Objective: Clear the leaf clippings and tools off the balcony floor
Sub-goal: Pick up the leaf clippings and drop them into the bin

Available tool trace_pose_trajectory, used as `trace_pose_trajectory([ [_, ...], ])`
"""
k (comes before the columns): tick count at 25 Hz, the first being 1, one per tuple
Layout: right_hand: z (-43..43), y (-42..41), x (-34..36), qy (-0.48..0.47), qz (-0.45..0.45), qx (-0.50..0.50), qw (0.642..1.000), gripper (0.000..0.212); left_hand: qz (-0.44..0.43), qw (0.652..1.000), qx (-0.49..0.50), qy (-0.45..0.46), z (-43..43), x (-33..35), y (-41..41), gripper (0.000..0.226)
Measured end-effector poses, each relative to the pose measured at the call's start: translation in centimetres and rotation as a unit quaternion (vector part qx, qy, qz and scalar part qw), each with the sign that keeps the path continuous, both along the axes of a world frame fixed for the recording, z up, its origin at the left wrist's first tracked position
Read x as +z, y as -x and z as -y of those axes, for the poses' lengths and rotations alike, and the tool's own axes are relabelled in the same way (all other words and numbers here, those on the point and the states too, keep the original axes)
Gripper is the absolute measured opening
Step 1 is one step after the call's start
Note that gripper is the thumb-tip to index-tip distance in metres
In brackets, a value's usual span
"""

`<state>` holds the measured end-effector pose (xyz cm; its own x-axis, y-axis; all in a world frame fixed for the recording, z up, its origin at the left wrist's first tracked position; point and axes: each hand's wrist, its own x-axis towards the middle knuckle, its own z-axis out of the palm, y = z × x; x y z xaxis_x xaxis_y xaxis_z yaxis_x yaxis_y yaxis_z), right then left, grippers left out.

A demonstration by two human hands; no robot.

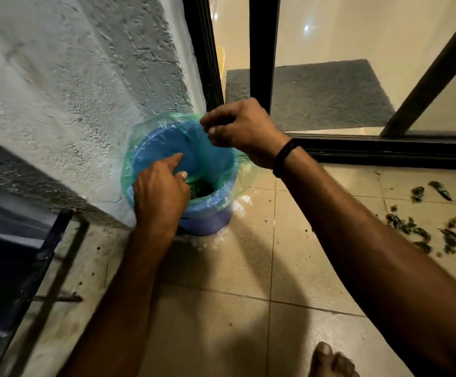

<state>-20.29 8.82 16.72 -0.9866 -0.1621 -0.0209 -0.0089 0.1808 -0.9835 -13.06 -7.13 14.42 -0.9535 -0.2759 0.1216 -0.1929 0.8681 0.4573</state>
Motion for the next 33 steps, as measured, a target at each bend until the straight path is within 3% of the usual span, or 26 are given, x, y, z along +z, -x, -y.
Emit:
trace_pose_trajectory([
  [2,-1.5,-0.7,0.3,0.138,0.063,-0.03,0.988,0.02,-0.036,0.999,-0.007,-0.006,-1.2,-0.2,-0.1,0.047],
  [4,-3.2,-1.6,0.0,0.236,0.108,-0.062,0.964,0.015,-0.127,0.99,-0.03,-0.054,-3.4,-0.2,-0.3,0.045],
  [7,-7.6,-3.2,-1.9,0.283,0.126,-0.148,0.939,0.016,-0.25,0.955,-0.093,-0.134,-8.6,-0.9,-1.8,0.031],
  [9,-12.2,-5.2,-4.4,0.242,0.134,-0.232,0.933,0.016,-0.22,0.947,-0.164,-0.169,-12.9,-2.2,-3.2,0.026],
  [11,-17.2,-8.7,-7.5,0.138,0.155,-0.322,0.924,0.014,-0.136,0.944,-0.235,-0.187,-17.0,-4.5,-4.7,0.025],
  [14,-23.4,-15.9,-12.0,0.003,0.187,-0.436,0.88,0.013,-0.034,0.934,-0.308,-0.178,-22.3,-9.7,-6.7,0.025],
  [17,-26.5,-22.9,-14.2,-0.116,0.222,-0.481,0.84,0.007,0.091,0.922,-0.348,-0.141,-25.8,-14.2,-8.9,0.028],
  [21,-26.1,-28.7,-17.0,-0.185,0.264,-0.495,0.807,0.019,0.21,0.899,-0.38,-0.047,-28.4,-17.8,-12.1,0.05],
  [24,-24.8,-28.9,-21.2,-0.225,0.254,-0.497,0.799,0.034,0.168,0.9,-0.402,0.024,-30.6,-20.8,-11.2,0.069],
  [28,-23.0,-29.4,-22.6,-0.243,0.294,-0.452,0.807,0.052,0.152,0.893,-0.414,0.091,-31.5,-23.3,-11.6,0.073],
  [30,-23.0,-29.2,-22.9,-0.243,0.287,-0.435,0.819,0.05,0.123,0.893,-0.428,0.067,-31.3,-23.7,-11.8,0.06],
  [33,-23.2,-28.8,-23.6,-0.26,0.292,-0.431,0.813,0.025,0.066,0.882,-0.466,0.029,-30.7,-24.9,-12.2,0.013],
])
